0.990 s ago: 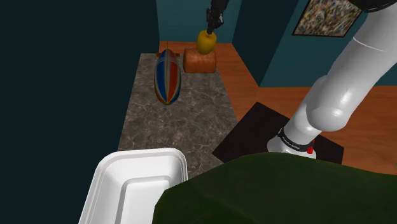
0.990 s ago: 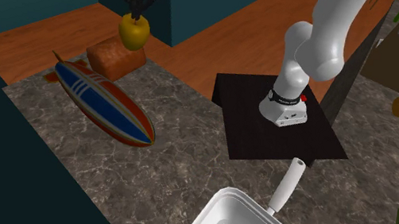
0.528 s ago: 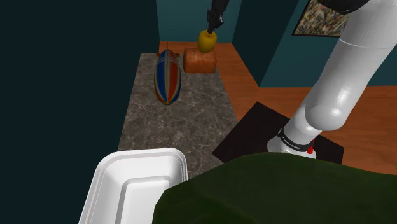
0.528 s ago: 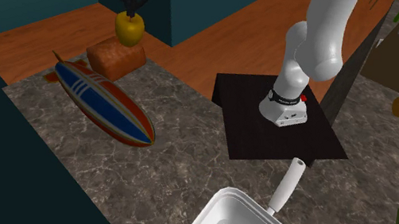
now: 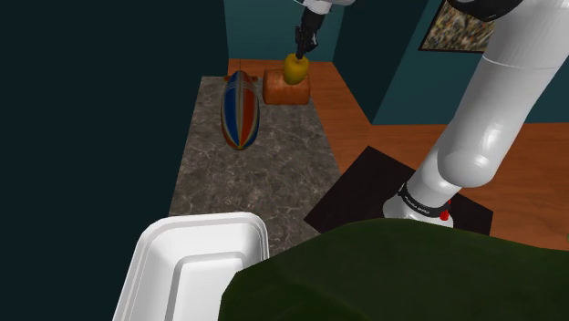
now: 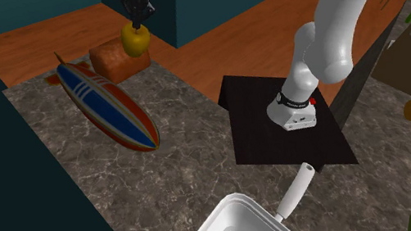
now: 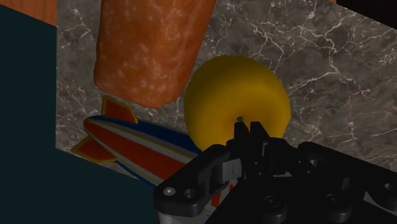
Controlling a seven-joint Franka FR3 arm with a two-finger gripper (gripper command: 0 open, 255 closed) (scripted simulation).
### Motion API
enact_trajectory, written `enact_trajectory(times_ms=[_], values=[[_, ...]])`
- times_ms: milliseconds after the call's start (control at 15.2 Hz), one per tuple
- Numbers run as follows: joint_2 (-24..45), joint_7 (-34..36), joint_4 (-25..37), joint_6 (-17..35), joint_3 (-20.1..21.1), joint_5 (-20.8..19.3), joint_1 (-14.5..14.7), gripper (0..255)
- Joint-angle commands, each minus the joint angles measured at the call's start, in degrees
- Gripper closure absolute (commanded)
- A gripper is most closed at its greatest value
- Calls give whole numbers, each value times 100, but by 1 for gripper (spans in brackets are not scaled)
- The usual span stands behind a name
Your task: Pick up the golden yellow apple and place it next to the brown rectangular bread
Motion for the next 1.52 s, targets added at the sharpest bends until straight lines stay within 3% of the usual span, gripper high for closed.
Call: enact_trajectory(times_ms=[0, 1452], values=[[39, -40, -104, 141, 9, 39, -3, 255], [832, -639, -806, 1529, 234, 712, -138, 255]])
